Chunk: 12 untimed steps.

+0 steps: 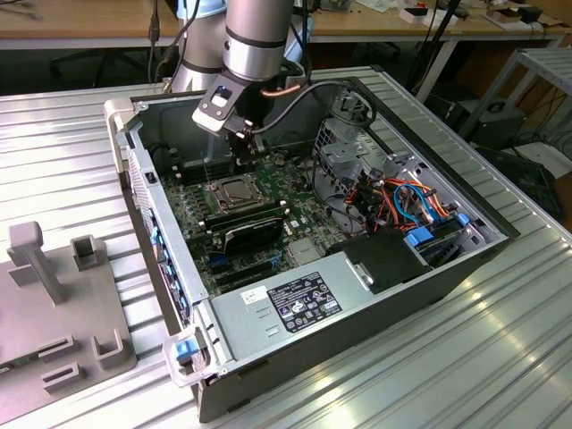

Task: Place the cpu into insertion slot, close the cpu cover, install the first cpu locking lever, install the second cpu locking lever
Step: 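Install the first cpu locking lever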

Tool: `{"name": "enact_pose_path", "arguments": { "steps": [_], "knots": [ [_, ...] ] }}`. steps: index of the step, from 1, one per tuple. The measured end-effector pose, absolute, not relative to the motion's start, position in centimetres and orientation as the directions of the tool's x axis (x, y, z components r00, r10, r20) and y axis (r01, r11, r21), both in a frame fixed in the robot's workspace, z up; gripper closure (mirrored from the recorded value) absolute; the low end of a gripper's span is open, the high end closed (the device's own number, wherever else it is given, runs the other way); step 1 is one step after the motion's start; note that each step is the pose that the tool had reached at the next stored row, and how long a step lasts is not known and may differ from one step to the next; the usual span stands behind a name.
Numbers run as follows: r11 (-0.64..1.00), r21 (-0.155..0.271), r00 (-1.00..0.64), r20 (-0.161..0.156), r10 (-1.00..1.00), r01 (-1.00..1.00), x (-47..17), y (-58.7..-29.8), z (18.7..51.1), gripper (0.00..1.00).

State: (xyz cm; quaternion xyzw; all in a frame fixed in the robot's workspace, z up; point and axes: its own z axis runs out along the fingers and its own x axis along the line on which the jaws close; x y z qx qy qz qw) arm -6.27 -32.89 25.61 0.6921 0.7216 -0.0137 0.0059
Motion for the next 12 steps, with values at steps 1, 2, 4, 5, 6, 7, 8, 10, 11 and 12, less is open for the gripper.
{"name": "enact_pose_path", "arguments": {
  "steps": [1,2,4,5,6,7,8,10,11,12],
  "knots": [
    [0.042,-0.012,-0.042,-0.028,0.999,0.999,-6.27,-32.89,25.93,0.89],
    [0.042,-0.012,-0.042,-0.028,0.999,0.999,-6.27,-32.89,26.19,0.89],
    [0.042,-0.012,-0.042,-0.028,0.999,0.999,-6.27,-32.89,26.46,0.89],
    [0.042,-0.012,-0.042,-0.028,0.999,0.999,-6.27,-32.89,26.56,0.89],
    [0.046,-0.012,-0.047,-0.027,0.999,0.999,-6.27,-32.89,26.55,0.89],
    [0.063,-0.011,-0.063,-0.027,0.998,0.998,-6.27,-32.89,26.55,0.89],
    [0.083,-0.012,-0.084,-0.028,0.996,0.996,-6.26,-32.89,26.56,0.89],
    [0.127,-0.012,-0.127,-0.028,0.991,0.992,-6.27,-32.89,26.56,0.89],
    [0.165,-0.012,-0.165,-0.028,0.986,0.986,-6.26,-32.89,26.56,0.89],
    [0.192,-0.012,-0.192,-0.028,0.981,0.981,-6.27,-32.89,26.56,0.89]
  ]
}}
